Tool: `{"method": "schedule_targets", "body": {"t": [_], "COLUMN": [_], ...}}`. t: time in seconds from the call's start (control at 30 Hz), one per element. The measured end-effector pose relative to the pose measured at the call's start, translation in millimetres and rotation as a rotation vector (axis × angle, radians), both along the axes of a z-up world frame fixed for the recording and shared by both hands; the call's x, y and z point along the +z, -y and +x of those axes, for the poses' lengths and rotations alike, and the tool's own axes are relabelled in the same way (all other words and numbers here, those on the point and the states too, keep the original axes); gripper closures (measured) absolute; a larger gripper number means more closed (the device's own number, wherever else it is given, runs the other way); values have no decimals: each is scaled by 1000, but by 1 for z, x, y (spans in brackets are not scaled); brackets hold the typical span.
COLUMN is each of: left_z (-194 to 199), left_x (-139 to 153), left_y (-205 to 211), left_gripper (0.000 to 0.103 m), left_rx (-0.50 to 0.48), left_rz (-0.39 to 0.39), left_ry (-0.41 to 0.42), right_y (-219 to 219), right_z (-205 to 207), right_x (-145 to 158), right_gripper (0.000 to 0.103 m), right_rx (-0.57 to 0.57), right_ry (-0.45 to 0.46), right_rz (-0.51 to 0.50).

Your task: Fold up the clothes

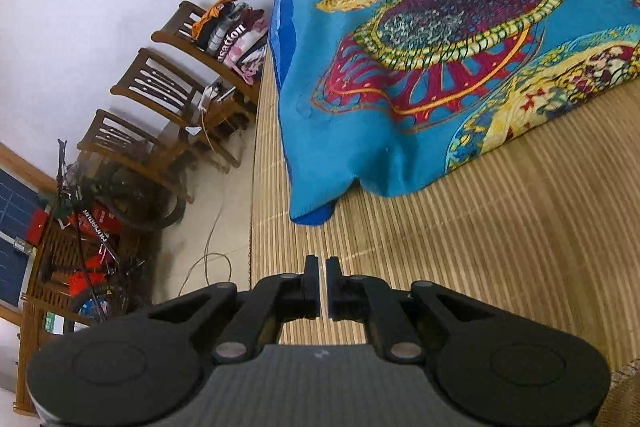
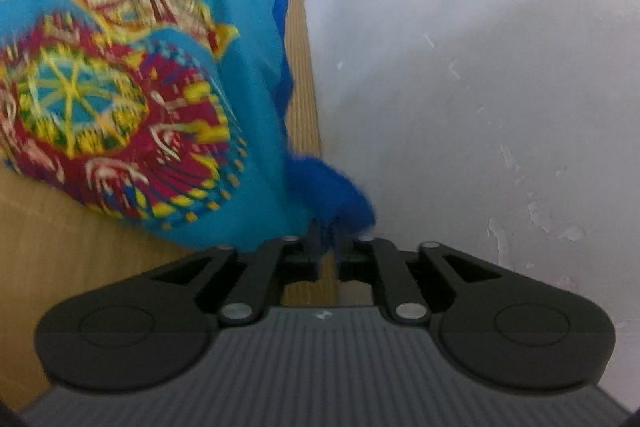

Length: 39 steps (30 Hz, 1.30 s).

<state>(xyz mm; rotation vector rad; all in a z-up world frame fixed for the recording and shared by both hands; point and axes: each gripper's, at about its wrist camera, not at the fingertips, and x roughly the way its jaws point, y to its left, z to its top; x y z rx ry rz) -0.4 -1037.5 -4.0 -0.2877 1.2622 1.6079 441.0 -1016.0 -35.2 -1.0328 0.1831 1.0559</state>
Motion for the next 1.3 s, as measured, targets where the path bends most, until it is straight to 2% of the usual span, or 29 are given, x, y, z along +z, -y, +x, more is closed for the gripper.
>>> {"method": "schedule_targets", "body": {"t": [0.03, 0.1, 0.17, 0.23, 0.3, 0.33, 0.43, 0.5, 0.53, 0.57, 0.67, 0.73, 0.77, 0.83, 0.93, 1.03, 1.13, 1.23, 1.3], "left_z": [0, -1, -5, -9, -18, -22, -34, -43, -48, -55, -77, -93, -98, -105, -103, -102, -114, -134, -151], "left_x": [-2, -5, -7, -11, -16, -19, -31, -40, -44, -46, -40, -26, -21, -16, -28, -49, -51, -37, -24], "left_y": [-1, -3, -8, -12, -17, -20, -31, -41, -46, -51, -53, -37, -28, -10, 12, 20, 22, 21, 12], "left_gripper": [94, 92, 86, 77, 62, 59, 52, 55, 64, 102, 102, 102, 102, 101, 97, 93, 85, 73, 62], "left_rx": [1, 3, -6, -24, -66, -89, -174, -222, -240, -253, -309, -380, -414, -479, -560, -529, -515, -527, -514], "left_rz": [4, 14, 27, 36, 40, 51, 93, 130, 142, 150, 184, 217, 218, 199, 158, 108, 48, 52, 48], "left_ry": [-4, -9, 3, 18, 32, 34, 33, 17, -7, -42, -159, -255, -278, -290, -299, -351, -281, -224, -124], "right_y": [0, -1, -3, 6, 17, 24, 38, 44, 49, 56, 77, 86, 91, 102, 110, 111, 114, 120, 125], "right_z": [-2, -8, -21, -44, -73, -90, -150, -197, -221, -244, -302, -336, -351, -376, -395, -399, -400, -406, -408], "right_x": [0, 5, 15, 28, 37, 39, 34, 23, 20, 18, 15, 13, 13, 15, 19, 18, 14, 10, 10], "right_gripper": [67, 57, 56, 47, 38, 33, 32, 32, 32, 32, 32, 32, 32, 32, 32, 32, 32, 32, 32], "right_rx": [-5, -19, -26, 23, 84, 116, 188, 173, 157, 142, 109, 117, 130, 156, 172, 150, 101, 8, -35], "right_ry": [11, 19, 2, -60, -133, -174, -250, -246, -253, -267, -363, -419, -429, -441, -428, -464, -537, -610, -664], "right_rz": [17, 68, 143, 204, 251, 263, 267, 244, 236, 231, 217, 196, 188, 176, 178, 173, 182, 179, 184]}}
